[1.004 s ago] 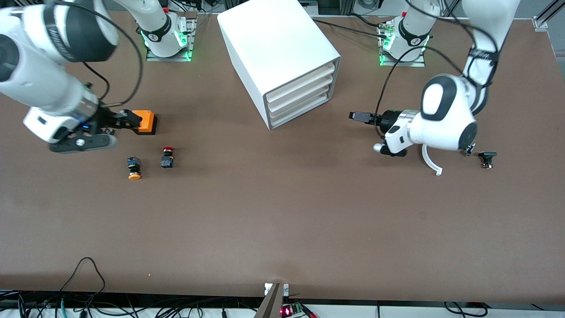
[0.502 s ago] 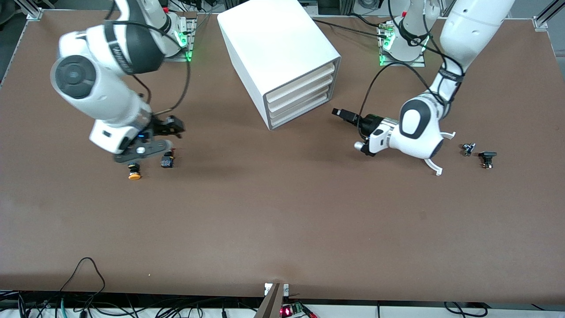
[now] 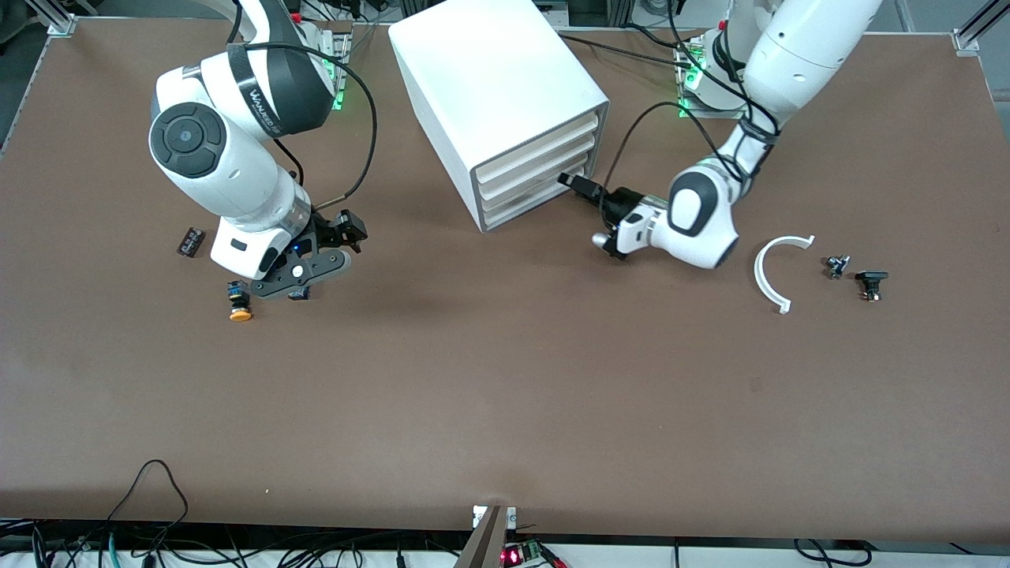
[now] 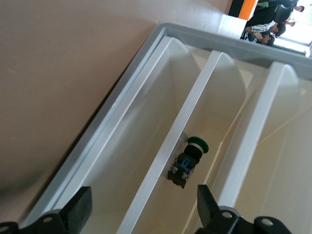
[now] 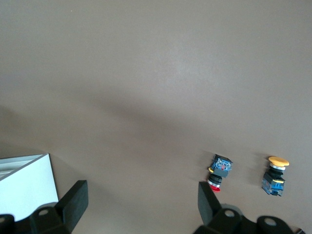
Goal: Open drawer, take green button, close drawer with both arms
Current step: 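Pull the bottom drawer open with the left gripper while the right gripper approaches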
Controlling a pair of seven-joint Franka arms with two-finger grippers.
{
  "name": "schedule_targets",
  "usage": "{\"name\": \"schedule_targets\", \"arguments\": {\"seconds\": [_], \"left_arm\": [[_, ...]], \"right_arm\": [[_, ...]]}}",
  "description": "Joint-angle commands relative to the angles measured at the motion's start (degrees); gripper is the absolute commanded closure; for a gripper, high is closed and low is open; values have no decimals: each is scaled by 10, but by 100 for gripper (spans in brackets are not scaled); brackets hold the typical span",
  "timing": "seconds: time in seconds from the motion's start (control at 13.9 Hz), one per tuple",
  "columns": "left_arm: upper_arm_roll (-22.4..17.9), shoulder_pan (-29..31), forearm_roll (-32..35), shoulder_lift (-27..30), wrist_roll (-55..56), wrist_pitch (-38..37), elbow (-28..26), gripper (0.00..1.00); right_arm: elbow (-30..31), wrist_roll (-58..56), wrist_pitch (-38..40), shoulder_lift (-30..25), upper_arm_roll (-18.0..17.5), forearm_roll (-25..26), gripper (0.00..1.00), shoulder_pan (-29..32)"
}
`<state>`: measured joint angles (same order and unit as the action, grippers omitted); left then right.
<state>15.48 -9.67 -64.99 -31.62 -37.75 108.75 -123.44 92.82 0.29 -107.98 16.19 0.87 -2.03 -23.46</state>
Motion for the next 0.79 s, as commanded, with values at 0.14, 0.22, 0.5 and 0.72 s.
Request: {"name": "schedule_targets", "arguments": {"seconds": [0.14,0.22,0.5,0.72], "left_arm": [[52,-4,-45,-6,-14,80,-34,13],[53,-8,-46,-6,-14,81,-34,29],[53,-9,-48,-6,-14,81,-36,100],[51,-5,-48,-1,-12,81,-36,100]], "right_arm": [[-13,-10,-4,12,2,-10,0,-3],[-13,-10,-4,12,2,-10,0,-3],[-24,-54,-4,13,-9,-10,0,-3],[-29,-194,3,13,-11,-10,0,-3]]}}
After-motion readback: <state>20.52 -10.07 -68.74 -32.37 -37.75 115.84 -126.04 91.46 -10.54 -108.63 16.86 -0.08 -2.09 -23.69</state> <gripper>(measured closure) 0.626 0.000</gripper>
